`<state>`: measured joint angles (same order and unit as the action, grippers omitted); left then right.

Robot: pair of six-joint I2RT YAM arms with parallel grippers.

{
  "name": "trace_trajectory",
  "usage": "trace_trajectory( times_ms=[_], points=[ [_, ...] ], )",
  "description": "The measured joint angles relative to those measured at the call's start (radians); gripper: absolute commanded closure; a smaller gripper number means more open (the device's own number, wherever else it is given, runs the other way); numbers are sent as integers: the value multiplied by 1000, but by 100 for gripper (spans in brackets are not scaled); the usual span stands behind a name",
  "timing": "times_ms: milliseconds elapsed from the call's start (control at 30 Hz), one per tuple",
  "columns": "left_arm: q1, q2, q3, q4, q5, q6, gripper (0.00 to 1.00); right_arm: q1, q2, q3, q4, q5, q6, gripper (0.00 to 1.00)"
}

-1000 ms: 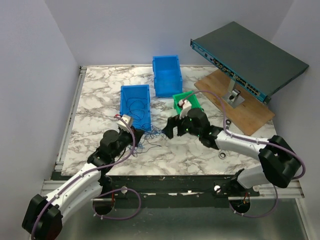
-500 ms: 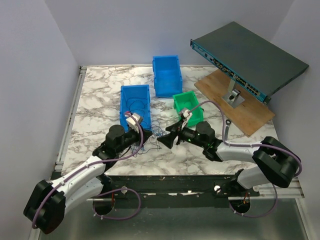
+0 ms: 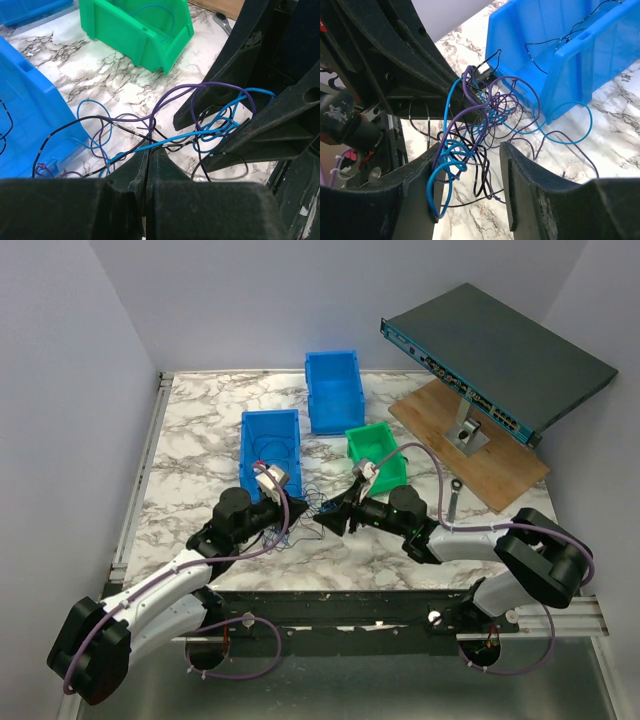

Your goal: Untangle the cables

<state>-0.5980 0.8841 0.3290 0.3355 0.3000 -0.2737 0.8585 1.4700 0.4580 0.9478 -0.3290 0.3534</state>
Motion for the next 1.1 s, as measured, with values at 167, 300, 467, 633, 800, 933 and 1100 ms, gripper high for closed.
trace_trajectory(
  times_ms=[167, 300, 467, 633, 800, 933, 1100],
  points=[
    [0, -5, 0, -2, -13, 0, 100, 0, -20, -15, 2, 50, -6, 99],
    [-4, -36, 0, -37, -74, -3, 96, 0, -70, -46, 6, 143, 0, 99],
    [-16, -125, -5, -93, -225, -19, 54, 14, -139, -86, 16, 375, 26, 99],
    [-5, -268, -48, -100, -371, -34, 40, 6, -152, -101, -23, 536, 43, 99],
    [-5, -270, -54, -121, -435, -46, 33, 6, -160, -100, -71, 575, 43, 99],
    [-5, -206, -38, -174, -483, -67, 28, 6, -227, -98, -145, 623, 38, 99],
    [16, -130, -24, -209, -489, -100, 31, 6, -317, -90, -178, 658, 19, 99]
  ],
)
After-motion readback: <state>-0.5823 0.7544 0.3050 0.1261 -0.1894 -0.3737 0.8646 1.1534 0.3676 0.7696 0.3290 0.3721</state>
